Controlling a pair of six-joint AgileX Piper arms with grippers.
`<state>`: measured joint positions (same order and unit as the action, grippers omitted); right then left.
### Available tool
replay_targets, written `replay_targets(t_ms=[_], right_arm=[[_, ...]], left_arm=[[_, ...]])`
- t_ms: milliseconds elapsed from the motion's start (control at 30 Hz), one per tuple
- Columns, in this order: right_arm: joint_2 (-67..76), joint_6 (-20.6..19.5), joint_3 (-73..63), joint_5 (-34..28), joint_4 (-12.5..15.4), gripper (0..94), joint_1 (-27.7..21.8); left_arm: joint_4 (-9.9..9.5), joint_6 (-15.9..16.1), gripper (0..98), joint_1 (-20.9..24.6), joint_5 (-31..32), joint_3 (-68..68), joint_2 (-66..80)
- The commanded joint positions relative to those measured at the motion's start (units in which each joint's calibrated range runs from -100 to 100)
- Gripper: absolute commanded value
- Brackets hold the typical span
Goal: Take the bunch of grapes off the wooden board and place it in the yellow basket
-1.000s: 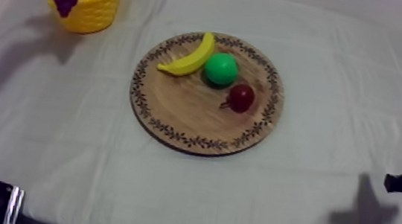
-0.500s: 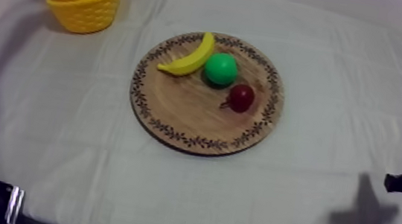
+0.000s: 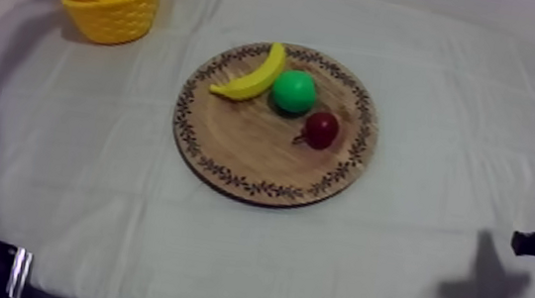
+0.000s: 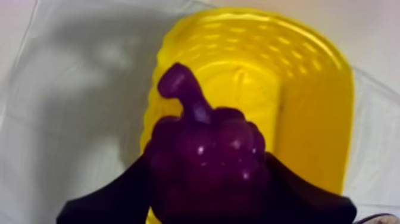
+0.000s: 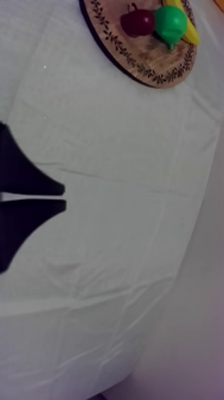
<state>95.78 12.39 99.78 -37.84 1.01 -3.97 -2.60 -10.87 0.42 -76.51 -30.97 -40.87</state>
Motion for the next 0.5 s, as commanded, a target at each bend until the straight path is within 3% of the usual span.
replay_targets(t_ms=[0, 467], right_arm=[[-0.02, -0.01, -0.01, 0.01, -0.01, 0.3, -0.01], [-0.02, -0.01, -0.01, 0.01, -0.01, 0.3, -0.01]], left_arm=[[0.09, 0.25, 57.9, 0.25, 1.16, 1.25, 0.05], [2.01, 2.72, 83.5, 0.23, 9.34, 5.14, 1.33]])
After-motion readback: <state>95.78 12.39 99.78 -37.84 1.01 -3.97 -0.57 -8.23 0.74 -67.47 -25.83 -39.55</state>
